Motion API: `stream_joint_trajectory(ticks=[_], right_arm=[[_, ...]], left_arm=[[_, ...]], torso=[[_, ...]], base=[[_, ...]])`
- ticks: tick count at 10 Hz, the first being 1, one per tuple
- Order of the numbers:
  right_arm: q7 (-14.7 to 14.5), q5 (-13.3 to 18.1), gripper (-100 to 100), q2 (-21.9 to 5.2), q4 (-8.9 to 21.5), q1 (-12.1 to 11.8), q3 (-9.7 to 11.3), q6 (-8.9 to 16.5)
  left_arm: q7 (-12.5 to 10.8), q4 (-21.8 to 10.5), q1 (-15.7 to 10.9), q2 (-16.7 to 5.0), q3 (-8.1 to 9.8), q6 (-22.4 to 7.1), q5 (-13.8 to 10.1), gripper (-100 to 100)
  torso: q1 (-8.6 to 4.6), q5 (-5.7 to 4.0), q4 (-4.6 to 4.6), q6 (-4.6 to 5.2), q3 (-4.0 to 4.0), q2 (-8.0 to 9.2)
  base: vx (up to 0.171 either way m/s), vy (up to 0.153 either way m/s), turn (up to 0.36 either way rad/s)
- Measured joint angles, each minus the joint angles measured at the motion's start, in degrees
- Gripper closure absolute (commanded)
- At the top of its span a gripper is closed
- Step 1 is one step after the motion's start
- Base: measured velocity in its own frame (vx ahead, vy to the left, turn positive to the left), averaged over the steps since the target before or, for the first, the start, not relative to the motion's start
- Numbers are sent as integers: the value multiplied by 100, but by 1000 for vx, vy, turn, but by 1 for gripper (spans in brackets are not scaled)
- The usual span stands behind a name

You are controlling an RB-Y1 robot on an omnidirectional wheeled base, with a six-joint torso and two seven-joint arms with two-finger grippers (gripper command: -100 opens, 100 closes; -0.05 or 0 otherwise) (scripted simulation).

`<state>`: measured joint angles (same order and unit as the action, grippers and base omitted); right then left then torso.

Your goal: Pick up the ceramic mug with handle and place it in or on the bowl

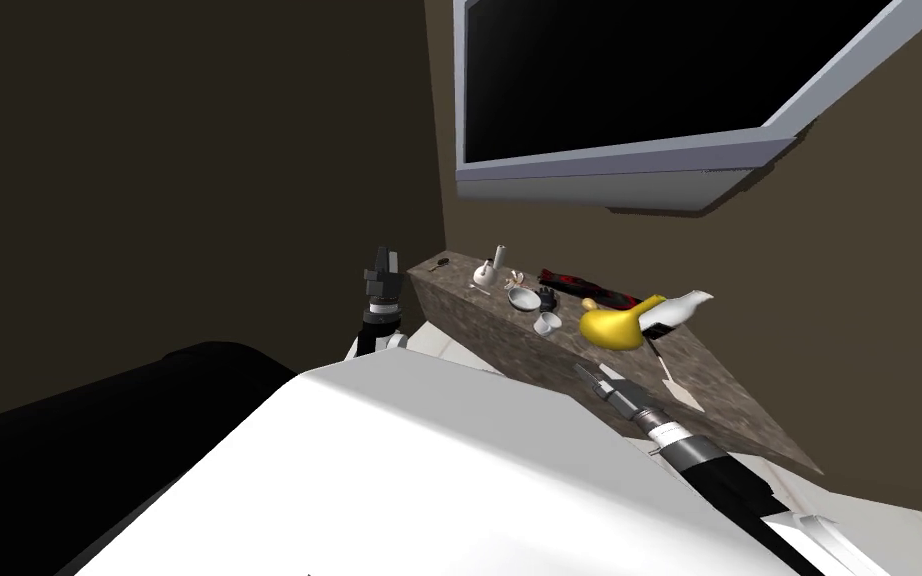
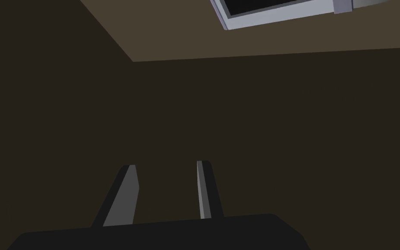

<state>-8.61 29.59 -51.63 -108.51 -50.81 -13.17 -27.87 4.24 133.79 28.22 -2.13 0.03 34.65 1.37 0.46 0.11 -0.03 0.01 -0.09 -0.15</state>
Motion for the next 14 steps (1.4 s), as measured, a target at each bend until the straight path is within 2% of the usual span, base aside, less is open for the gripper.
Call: stream_joint_trajectory(ticks=[2, 3, 5, 9, 12, 14], right_arm=[[-75, 132, -100, -339, 97, -116, -76, 45], [-167, 228, -100, -491, 197, -280, -194, 2], [-260, 365, -100, -794, 330, -343, -232, 35], [-464, 691, -100, -1443, 565, -658, -441, 144], [-606, 907, -100, -1891, 789, -757, -501, 223], [-724, 1033, -100, -2148, 928, -903, -636, 225]], left_arm=[[0, 0, 0, 0, 0, 0, 0, 0], [0, 0, 0, 0, 0, 0, 0, 0], [0, 0, 0, 0, 0, 0, 0, 0], [0, 0, 0, 0, 0, 0, 0, 0], [0, 0, 0, 0, 0, 0, 0, 0], [0, 0, 0, 0, 0, 0, 0, 0]], torso=[[-6, -1, 0, 0, 0, 0], [6, 2, -1, 1, -3, -5], [-6, -1, 0, 0, -1, -3], [-6, -1, 0, 1, 1, 1], [-8, -2, -2, 0, -5, -8], [-4, 0, -1, 1, -2, -2]], base=[[66, 124, 47], [57, 103, 7], [79, 111, 28], [53, 91, 9], [81, 109, 9], [53, 86, -3]])
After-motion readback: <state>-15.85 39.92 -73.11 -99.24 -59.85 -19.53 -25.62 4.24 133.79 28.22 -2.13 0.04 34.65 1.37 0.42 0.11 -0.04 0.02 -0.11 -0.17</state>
